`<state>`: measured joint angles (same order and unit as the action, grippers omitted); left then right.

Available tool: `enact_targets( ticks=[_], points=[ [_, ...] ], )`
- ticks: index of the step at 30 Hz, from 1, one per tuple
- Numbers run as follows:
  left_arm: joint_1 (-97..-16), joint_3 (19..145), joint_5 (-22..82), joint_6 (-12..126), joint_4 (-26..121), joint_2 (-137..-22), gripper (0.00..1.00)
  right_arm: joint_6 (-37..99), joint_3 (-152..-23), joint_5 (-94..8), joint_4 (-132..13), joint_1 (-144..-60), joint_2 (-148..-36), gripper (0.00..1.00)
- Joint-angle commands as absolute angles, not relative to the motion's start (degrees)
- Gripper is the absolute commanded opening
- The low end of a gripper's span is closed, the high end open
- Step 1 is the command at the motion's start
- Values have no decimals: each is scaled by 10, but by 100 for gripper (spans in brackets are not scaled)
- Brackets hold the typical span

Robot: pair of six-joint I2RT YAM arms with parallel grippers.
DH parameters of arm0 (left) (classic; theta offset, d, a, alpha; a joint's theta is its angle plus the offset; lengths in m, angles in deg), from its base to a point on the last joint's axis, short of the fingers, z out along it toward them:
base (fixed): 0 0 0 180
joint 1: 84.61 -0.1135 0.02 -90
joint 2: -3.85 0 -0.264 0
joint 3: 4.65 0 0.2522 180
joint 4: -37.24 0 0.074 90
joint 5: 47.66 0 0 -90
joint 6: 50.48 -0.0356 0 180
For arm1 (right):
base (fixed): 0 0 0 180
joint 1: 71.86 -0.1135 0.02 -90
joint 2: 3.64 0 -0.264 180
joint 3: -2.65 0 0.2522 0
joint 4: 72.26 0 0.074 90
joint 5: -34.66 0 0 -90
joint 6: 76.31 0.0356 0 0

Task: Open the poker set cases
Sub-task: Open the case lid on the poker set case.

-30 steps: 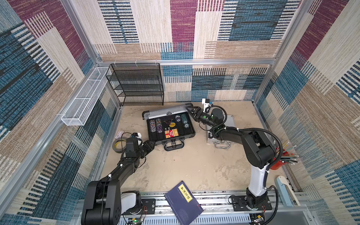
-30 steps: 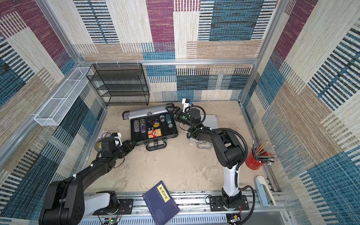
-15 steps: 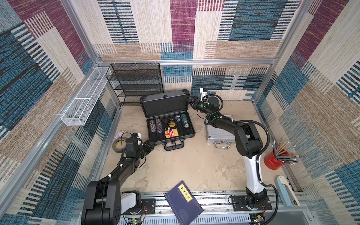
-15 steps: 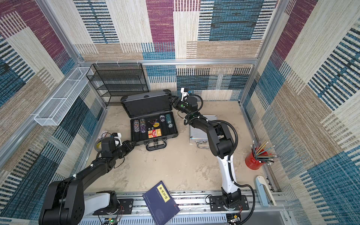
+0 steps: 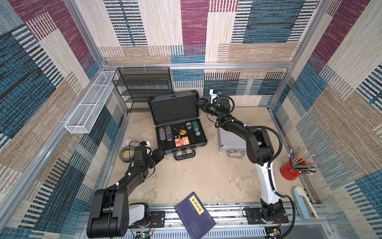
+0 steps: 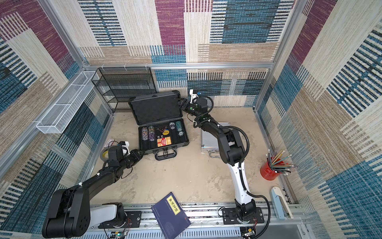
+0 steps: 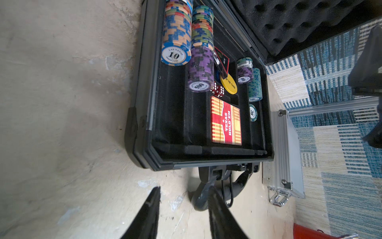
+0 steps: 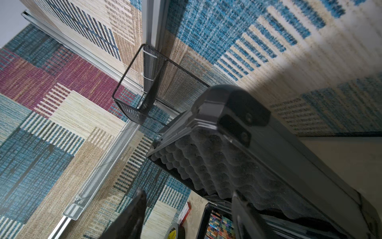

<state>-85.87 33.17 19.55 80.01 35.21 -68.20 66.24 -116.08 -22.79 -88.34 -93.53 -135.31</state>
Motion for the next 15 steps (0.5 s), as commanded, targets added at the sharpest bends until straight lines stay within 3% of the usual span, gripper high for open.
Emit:
enact_targets(
  ticks=[1,9,15],
  points=[
    [-862,344,199,792,343,-685,41,574,-1157,-233,-807,-934,-1321,67],
    [-890,438,234,732,449,-687,40,313,-1144,-326,-517,-935,-1268,67],
    [-899,526,264,677,524,-729,44,252,-1056,-375,-464,-934,-1237,63]
  ],
)
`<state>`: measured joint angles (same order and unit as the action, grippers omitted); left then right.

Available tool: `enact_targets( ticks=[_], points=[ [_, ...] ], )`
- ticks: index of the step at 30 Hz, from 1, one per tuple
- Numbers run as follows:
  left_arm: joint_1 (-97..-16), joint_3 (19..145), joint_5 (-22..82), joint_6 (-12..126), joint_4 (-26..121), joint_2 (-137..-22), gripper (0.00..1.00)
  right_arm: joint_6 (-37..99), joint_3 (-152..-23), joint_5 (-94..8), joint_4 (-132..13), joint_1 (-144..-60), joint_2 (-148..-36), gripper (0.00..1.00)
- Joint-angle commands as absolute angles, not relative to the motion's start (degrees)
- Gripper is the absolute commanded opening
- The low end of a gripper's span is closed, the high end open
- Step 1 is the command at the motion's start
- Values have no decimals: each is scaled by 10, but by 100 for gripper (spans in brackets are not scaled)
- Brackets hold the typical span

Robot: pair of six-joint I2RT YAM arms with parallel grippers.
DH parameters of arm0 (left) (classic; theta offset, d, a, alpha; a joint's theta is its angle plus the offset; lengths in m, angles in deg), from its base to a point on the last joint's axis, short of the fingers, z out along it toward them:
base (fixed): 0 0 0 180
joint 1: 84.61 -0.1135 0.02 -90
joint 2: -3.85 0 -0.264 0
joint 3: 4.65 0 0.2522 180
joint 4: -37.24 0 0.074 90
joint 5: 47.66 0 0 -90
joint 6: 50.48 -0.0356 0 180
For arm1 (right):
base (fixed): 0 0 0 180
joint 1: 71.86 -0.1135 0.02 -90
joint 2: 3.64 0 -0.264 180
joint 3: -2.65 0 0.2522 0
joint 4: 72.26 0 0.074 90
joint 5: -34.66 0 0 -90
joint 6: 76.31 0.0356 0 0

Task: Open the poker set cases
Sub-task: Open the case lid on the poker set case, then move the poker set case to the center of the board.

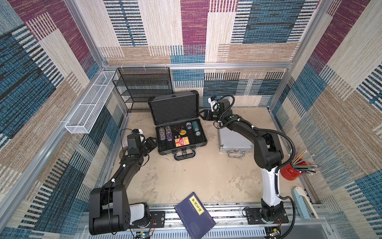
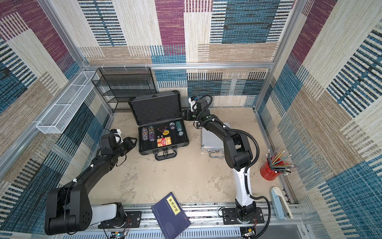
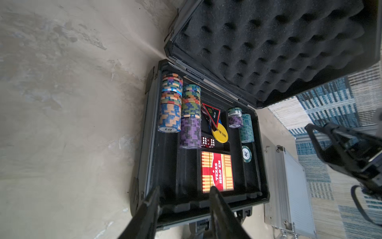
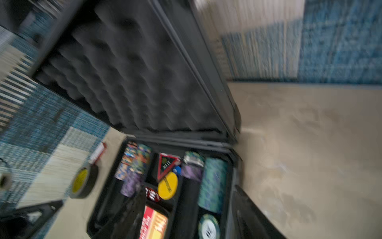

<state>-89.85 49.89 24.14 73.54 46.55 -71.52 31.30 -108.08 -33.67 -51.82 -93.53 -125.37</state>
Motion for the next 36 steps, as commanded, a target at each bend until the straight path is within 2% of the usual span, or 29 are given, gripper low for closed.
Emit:
enact_targets(
  ticks=[1,10,17,30,36],
  points=[
    [-900,539,278,664,542,-739,43,252,-1044,-384,-464,-935,-1232,62],
    [-896,563,292,648,567,-788,38,249,-987,-442,-480,-955,-1221,56],
    [-886,557,295,656,554,-806,38,269,-989,-483,-494,-985,-1239,50],
    [-872,561,321,657,546,-848,38,300,-953,-515,-508,-1006,-1245,34],
    [-873,576,321,655,547,-874,32,315,-935,-516,-520,-1011,-1244,27]
  ],
)
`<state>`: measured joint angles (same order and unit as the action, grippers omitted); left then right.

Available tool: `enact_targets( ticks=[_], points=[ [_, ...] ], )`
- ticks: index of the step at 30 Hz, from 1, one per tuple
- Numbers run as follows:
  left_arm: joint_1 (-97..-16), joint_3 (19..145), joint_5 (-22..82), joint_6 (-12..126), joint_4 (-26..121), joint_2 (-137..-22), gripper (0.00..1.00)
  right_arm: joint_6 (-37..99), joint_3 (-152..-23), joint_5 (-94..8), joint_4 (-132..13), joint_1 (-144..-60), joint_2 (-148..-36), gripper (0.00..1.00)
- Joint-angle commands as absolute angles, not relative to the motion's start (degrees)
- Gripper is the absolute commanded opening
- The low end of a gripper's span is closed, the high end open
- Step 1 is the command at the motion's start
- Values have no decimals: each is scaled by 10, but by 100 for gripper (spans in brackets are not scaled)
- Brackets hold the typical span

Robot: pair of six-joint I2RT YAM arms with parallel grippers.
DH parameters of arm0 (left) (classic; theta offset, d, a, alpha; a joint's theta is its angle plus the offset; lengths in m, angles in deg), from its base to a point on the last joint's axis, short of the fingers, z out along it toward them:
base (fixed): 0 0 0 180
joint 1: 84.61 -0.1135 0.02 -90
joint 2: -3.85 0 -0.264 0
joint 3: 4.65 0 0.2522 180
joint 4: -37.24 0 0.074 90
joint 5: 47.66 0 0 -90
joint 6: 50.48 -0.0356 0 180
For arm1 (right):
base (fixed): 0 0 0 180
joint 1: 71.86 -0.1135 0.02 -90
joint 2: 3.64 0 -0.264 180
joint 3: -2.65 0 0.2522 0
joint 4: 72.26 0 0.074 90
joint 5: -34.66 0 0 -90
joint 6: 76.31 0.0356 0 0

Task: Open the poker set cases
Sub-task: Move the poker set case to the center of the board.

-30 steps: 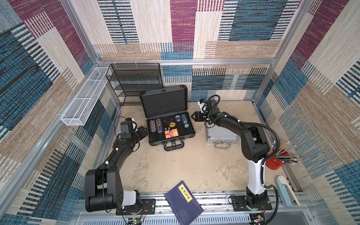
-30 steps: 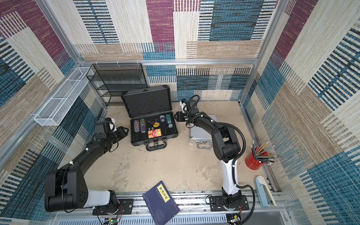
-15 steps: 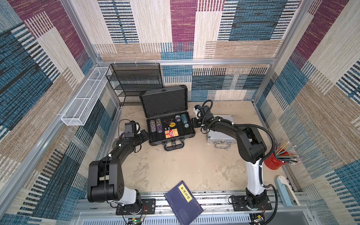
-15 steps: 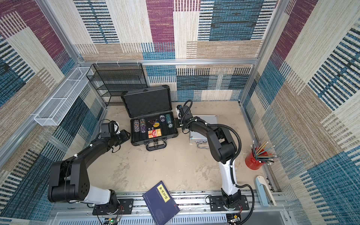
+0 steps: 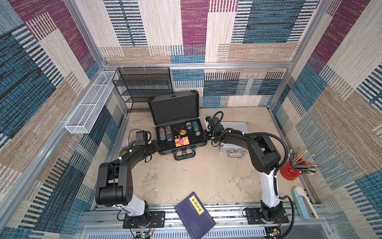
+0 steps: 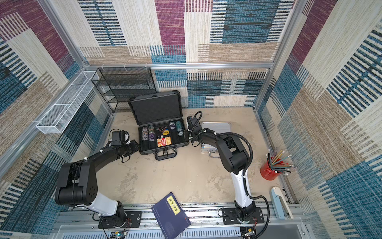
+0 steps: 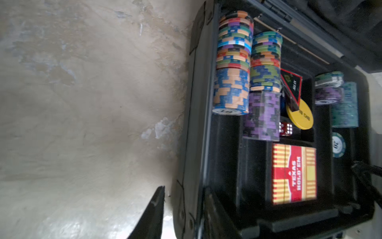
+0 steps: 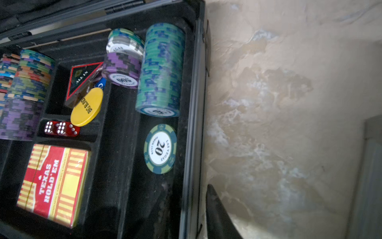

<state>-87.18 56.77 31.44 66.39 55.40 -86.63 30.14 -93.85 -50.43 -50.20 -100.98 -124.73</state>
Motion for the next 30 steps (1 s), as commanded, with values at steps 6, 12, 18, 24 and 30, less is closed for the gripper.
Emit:
enact_targets(
  ticks=[6,12,18,24,30],
  points=[
    [-873,595,323,652,551,-894,24,335,-921,-513,-533,-1023,-1240,17],
    [-873,628,332,641,588,-914,15,362,-901,-496,-546,-1033,-1227,12],
    [-873,650,335,628,626,-925,13,386,-892,-466,-556,-1043,-1226,9],
    [-873,679,355,598,674,-926,11,417,-882,-442,-578,-1054,-1224,6],
    [-875,711,375,586,694,-946,10,454,-887,-403,-594,-1064,-1233,4]
  ],
)
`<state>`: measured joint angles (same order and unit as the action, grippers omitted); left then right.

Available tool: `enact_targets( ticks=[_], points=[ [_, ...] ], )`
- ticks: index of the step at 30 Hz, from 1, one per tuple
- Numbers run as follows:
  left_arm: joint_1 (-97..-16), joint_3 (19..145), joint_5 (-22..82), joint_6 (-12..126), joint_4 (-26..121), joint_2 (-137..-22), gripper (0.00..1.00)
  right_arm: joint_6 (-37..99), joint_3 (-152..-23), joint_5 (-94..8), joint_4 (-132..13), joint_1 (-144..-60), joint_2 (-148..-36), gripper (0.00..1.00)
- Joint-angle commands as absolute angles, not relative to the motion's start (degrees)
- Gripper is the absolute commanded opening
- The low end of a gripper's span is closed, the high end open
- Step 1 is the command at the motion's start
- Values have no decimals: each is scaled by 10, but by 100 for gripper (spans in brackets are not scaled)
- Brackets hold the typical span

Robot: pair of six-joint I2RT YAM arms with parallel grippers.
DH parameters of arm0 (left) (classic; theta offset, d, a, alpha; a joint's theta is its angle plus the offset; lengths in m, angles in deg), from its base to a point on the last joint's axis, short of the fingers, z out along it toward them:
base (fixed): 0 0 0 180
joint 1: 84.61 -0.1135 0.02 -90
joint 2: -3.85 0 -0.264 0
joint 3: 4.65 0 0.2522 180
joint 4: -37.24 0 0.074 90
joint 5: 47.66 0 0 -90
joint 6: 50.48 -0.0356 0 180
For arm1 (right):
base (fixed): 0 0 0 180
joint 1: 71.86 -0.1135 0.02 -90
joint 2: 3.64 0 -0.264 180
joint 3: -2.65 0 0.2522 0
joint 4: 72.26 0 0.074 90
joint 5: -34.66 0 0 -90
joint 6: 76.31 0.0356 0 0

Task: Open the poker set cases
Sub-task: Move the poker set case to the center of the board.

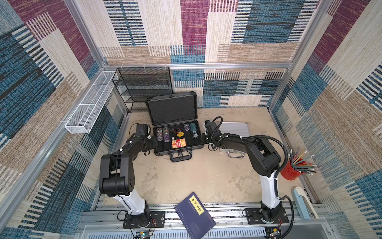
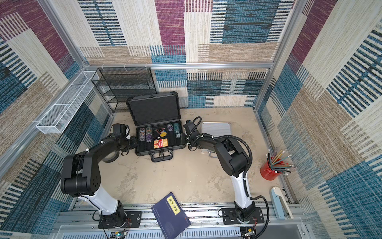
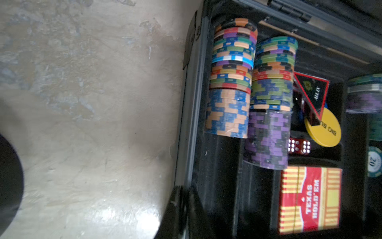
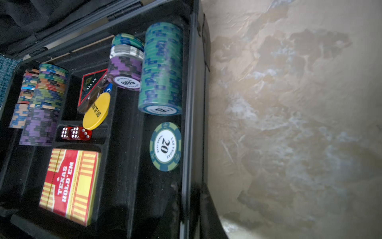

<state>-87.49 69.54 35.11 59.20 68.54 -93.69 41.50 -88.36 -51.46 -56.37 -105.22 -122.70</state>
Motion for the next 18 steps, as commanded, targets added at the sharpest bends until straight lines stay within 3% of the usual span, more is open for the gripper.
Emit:
enact_targets(
  ticks=[1,18],
  points=[
    [-877,716,378,582,698,-949,9,462,-887,-400,-597,-1066,-1234,4],
    [-936,788,377,531,728,-984,6,589,-929,-365,-668,-1126,-1263,0]
  ],
)
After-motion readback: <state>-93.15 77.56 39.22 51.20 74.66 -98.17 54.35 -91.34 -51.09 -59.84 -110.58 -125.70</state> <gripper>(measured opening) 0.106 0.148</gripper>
